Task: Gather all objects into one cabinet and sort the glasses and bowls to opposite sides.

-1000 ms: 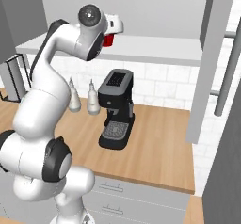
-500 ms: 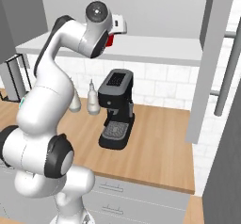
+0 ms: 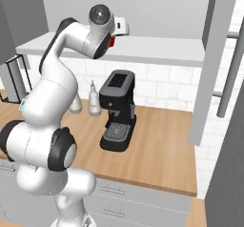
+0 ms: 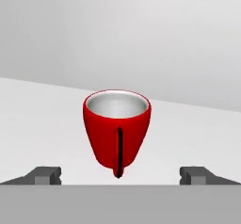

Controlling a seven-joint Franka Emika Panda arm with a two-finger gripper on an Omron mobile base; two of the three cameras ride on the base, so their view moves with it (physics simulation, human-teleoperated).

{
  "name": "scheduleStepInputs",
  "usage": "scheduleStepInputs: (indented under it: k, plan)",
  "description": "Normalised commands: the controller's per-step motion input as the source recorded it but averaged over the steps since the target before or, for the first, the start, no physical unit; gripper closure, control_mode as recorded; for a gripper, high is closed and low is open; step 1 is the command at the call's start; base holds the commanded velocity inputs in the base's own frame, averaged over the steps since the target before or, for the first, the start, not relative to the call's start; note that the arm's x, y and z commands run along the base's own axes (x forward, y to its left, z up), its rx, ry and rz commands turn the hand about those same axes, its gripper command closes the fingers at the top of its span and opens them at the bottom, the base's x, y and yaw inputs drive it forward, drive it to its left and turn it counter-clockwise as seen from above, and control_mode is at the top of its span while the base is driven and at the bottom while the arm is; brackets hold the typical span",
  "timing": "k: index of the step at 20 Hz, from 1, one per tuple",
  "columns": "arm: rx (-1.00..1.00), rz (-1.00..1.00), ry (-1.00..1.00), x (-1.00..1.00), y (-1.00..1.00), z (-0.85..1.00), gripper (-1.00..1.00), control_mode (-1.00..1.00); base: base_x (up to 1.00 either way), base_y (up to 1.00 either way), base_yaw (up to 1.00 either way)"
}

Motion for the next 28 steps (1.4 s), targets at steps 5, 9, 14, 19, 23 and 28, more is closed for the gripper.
scheduleStepInputs:
  k: [5, 9, 14, 19, 23, 28]
  plan:
    - [0.00, 0.00, 0.00, 0.63, 0.01, -0.20, -1.00, -1.00, 0.00, 0.00, 0.00]
    - [0.00, 0.00, 0.00, 0.02, 0.00, 0.00, -1.00, -1.00, 0.00, 0.00, 0.00]
    - [0.00, 0.00, 0.00, 0.04, 0.00, -0.02, -1.00, -1.00, 0.00, 0.00, 0.00]
    - [0.00, 0.00, 0.00, 0.15, 0.00, -0.08, -1.00, -1.00, 0.00, 0.00, 0.00]
    - [0.00, 0.00, 0.00, 0.00, 0.00, 0.00, 1.00, -1.00, 0.00, 0.00, 0.00]
    - [0.00, 0.00, 0.00, 0.00, 0.00, 0.00, 1.00, -1.00, 0.00, 0.00, 0.00]
